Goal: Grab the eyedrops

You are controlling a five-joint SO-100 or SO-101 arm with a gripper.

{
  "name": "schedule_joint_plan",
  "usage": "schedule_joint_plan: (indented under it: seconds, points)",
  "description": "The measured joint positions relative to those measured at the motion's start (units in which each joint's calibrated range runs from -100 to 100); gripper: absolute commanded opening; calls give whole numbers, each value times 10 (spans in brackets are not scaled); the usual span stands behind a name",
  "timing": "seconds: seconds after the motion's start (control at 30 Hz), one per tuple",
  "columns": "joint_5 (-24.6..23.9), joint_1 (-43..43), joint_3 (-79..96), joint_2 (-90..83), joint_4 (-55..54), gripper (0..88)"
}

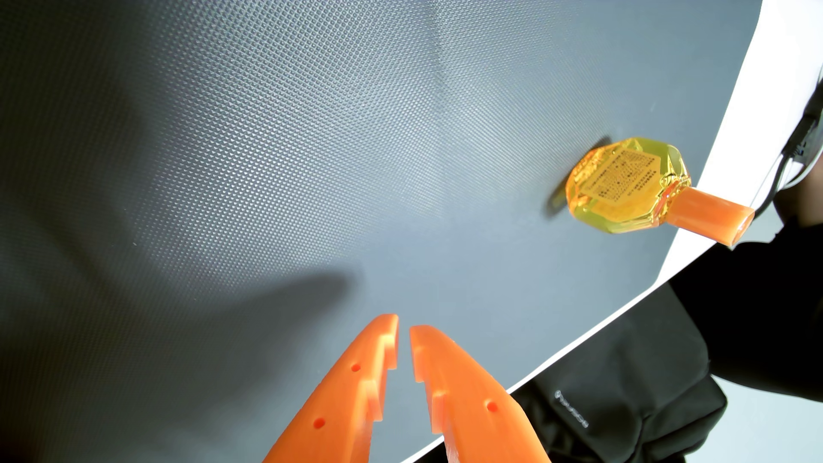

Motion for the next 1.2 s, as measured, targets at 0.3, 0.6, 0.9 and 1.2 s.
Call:
schedule_joint_plan:
  seconds: [0.3, 0.6, 0.9, 1.2]
  points:
    - [0, 0, 0, 0, 0, 6]
    - [0, 0, 0, 0, 0, 6]
    - [0, 0, -58, 2, -44, 6]
    - [-49, -1, -178, 14, 77, 34]
